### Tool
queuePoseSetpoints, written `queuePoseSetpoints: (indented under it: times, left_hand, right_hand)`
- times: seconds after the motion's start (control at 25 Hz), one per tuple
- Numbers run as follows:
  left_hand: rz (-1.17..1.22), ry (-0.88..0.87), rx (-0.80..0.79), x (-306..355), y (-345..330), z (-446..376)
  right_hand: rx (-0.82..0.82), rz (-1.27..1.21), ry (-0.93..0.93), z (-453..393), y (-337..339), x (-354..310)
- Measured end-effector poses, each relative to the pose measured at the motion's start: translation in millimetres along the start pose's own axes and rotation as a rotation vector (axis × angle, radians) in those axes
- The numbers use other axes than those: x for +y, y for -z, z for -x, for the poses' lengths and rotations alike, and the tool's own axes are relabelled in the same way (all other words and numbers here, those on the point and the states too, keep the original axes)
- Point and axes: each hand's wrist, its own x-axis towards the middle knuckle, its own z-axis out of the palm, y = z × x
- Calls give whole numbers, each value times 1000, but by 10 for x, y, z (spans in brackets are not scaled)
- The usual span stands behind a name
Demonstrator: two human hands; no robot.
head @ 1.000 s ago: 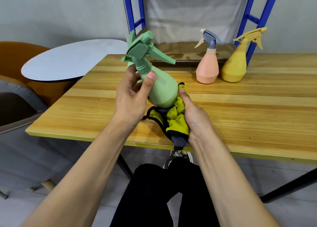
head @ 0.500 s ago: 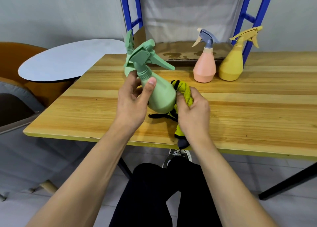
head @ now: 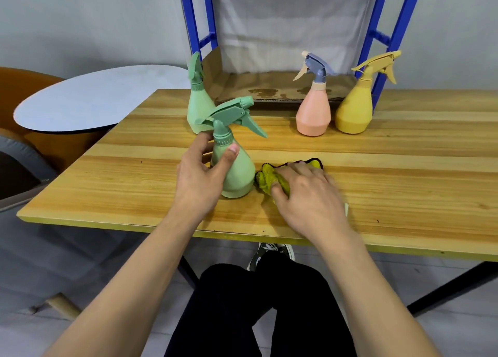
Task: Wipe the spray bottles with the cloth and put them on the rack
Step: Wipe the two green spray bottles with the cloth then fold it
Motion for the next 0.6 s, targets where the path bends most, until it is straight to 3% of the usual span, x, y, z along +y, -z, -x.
queuePoseSetpoints:
  times: [0.16, 0.28, 0.4, 0.6]
  left_hand:
    - [-59, 14, 4, 25, -15, -15]
    - [-90, 26, 38, 47, -49, -20]
    - [-110, 46, 21, 37, -77, -22]
    - [-167, 66, -24, -85, 69, 135]
  right_hand:
    - [-237, -179, 33, -75, 222, 171]
    - [-267, -264, 109, -63, 240, 381]
    - [-157, -345, -5, -64, 65, 465]
    - [5, -258, -109, -166, -64, 401]
